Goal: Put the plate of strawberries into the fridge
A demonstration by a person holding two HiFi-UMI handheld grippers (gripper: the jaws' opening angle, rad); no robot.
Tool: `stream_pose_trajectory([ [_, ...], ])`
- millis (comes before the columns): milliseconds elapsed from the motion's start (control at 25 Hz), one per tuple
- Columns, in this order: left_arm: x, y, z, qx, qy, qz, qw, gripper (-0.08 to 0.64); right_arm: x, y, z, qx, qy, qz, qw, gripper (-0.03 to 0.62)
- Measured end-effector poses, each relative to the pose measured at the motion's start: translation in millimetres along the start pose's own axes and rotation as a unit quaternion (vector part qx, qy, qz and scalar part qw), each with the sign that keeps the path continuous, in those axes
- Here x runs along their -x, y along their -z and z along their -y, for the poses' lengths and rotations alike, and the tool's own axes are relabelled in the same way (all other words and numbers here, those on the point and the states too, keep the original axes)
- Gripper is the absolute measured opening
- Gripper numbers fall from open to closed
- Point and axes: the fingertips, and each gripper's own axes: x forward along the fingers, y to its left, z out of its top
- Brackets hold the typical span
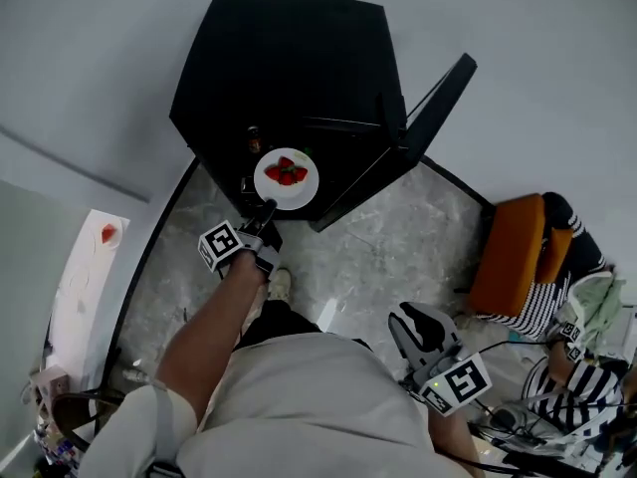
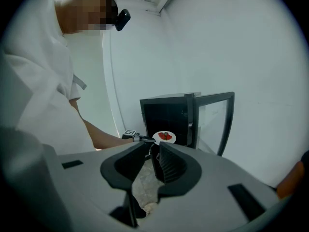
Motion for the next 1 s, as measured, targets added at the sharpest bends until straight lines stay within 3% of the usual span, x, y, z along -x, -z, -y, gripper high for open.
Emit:
stream_pose_trajectory([
  [560, -63.8, -49.3, -49.1, 0.013, -0.038, 0.012, 0.9991, 0.018, 3.7, -8.3, 3.5, -0.033, 0.083, -0.028, 0.996, 0.101],
  [880, -74.3, -56.4, -67.4, -0.003, -0.066, 0.013, 0.9977, 0.018, 12.0, 5.1, -4.4, -0.038, 0.1, -0.033, 0.994, 0.101],
  [1000, -78.4, -53.2, -71.9, -0.033, -0.093, 0.01, 0.9951, 0.018, 14.0, 9.8, 1.5, -0.046, 0.101, -0.034, 0.993, 0.1],
])
